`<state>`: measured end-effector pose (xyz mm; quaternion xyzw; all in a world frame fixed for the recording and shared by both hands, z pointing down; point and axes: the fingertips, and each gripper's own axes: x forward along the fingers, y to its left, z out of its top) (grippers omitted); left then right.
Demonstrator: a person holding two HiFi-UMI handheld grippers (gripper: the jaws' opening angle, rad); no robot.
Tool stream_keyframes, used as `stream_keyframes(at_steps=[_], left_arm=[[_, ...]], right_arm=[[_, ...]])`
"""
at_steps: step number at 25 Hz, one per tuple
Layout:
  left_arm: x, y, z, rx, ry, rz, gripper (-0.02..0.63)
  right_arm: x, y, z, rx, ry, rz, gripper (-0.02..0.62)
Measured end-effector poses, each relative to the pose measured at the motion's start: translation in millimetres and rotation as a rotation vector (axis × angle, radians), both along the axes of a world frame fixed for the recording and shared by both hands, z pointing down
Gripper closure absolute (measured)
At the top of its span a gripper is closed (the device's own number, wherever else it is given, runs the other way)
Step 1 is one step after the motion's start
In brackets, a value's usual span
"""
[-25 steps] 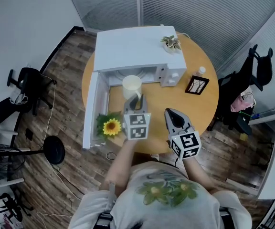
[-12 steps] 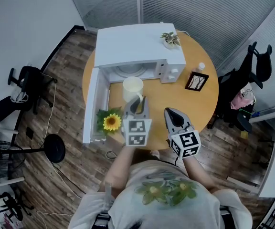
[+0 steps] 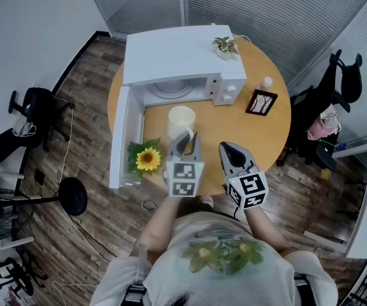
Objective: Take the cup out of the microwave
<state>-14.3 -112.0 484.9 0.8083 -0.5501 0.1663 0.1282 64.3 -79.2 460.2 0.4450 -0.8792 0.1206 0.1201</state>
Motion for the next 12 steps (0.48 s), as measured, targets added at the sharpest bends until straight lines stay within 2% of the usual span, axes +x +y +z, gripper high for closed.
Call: stream_keyframes(at_steps=[12], left_arm=[[14.2,-0.5,38.0,-0.073,0.065,0.050,0.568]], right_arm=[[7.4,-2.8,12.9,-0.037,0.004,0.024,0.578]])
